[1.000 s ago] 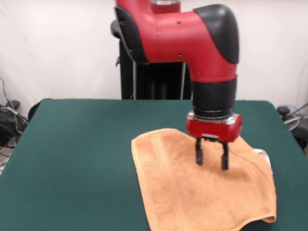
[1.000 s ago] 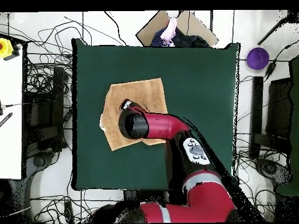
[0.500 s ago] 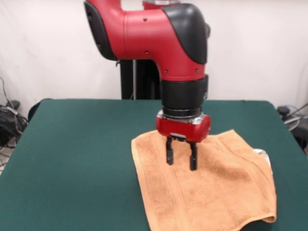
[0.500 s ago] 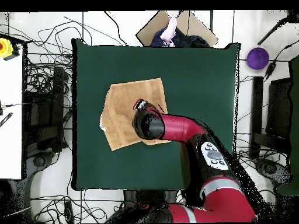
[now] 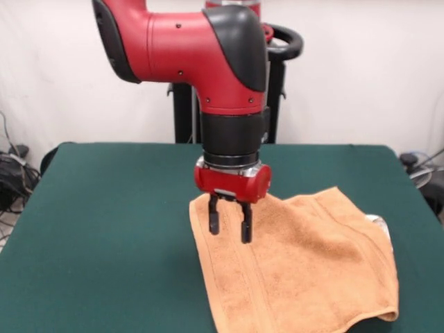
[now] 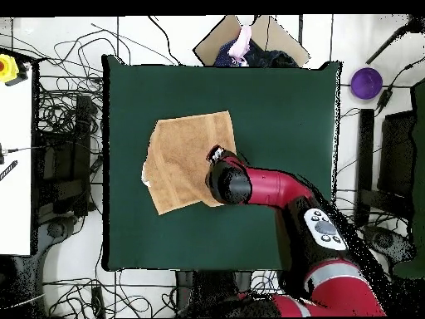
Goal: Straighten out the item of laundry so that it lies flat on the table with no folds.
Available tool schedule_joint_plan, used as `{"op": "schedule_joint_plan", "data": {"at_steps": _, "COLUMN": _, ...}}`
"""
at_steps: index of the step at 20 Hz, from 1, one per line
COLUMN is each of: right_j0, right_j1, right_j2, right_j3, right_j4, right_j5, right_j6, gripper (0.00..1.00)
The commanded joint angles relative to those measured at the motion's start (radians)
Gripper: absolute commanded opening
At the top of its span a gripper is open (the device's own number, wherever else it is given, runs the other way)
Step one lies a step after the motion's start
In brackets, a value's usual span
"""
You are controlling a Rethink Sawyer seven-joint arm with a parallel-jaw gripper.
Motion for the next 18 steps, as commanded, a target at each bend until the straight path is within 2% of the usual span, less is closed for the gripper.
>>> {"op": "schedule_joint_plan", "data": {"at_steps": 1, "right_j0": -0.01, "right_j1": -0.005, "right_j2": -0.013, "right_j3": 0.0, "right_j4": -0.08, "right_j5": 0.082, "right_j6": -0.043, "gripper": 1.0}}
{"op": "schedule_joint_plan", "data": {"at_steps": 6, "right_j0": -0.005, "right_j1": -0.04, "right_j2": -0.066, "right_j3": -0.036, "right_j4": -0.101, "right_j5": 0.225, "right_j6": -0.092, "gripper": 1.0}}
{"op": "schedule_joint_plan", "data": {"at_steps": 12, "right_j0": -0.027, "right_j1": -0.036, "right_j2": -0.021, "right_j3": -0.118, "right_j4": -0.109, "right_j5": 0.39, "right_j6": -0.153, "gripper": 1.0}}
{"op": "schedule_joint_plan", "data": {"at_steps": 15, "right_j0": -0.051, "right_j1": -0.029, "right_j2": 0.011, "right_j3": -0.13, "right_j4": -0.12, "right_j5": 0.411, "right_j6": -0.167, "gripper": 1.0}}
{"op": "schedule_joint_plan", "data": {"at_steps": 18, "right_j0": -0.068, "right_j1": -0.041, "right_j2": 0.006, "right_j3": -0.069, "right_j4": -0.162, "right_j5": 0.362, "right_j6": -0.157, "gripper": 1.0}}
